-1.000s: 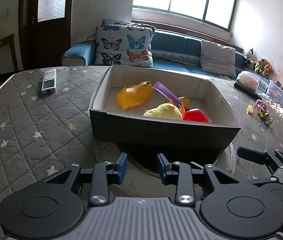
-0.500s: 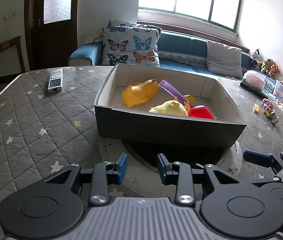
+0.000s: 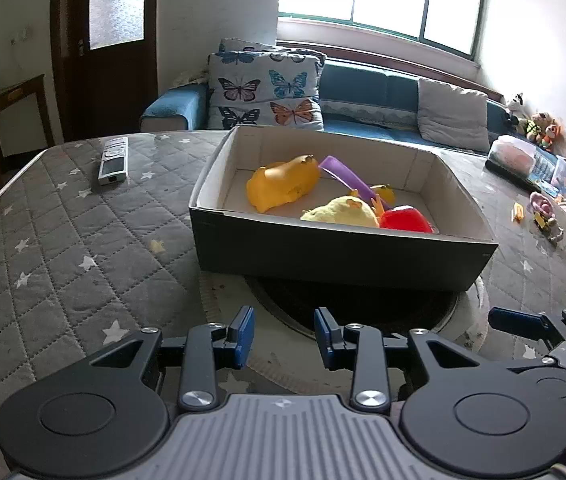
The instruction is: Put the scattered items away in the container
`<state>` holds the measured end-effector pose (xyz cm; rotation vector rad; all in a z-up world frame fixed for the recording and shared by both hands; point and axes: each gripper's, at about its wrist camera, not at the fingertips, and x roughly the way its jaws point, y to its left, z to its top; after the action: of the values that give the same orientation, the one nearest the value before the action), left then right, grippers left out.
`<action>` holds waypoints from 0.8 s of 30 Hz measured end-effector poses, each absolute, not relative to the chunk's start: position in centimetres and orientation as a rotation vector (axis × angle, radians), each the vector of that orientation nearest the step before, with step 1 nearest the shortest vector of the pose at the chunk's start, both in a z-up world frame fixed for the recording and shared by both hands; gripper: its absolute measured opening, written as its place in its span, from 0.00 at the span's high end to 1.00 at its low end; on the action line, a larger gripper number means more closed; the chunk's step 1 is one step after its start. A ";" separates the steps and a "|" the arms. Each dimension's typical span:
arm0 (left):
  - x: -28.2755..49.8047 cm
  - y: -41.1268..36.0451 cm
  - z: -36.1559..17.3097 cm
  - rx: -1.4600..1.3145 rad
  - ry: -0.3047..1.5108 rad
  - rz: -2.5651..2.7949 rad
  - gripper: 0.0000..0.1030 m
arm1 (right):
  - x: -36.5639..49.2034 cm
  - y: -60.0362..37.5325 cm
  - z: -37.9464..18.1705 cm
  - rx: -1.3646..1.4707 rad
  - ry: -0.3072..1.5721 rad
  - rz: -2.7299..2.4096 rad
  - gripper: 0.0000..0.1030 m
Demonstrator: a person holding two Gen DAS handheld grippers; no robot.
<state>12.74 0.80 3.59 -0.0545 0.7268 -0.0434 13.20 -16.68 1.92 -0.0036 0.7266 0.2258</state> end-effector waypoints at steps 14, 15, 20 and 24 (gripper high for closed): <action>13.1 0.5 3.2 -0.028 0.736 0.002 0.65 | 13.4 -16.7 1.7 0.002 0.745 0.208 0.00; 13.1 0.5 3.2 -0.026 0.737 0.004 0.65 | 13.4 -16.7 1.7 0.002 0.746 0.207 0.00; 13.2 0.4 3.1 -0.015 0.733 0.012 0.65 | 13.6 -16.7 1.6 0.003 0.753 0.197 0.00; 13.2 0.3 3.0 -0.009 0.732 0.023 0.65 | 13.7 -16.8 1.6 0.004 0.757 0.192 0.00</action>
<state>13.24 0.26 3.01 -0.0088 0.7318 0.0225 13.69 -16.76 1.57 0.0037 0.7567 0.1924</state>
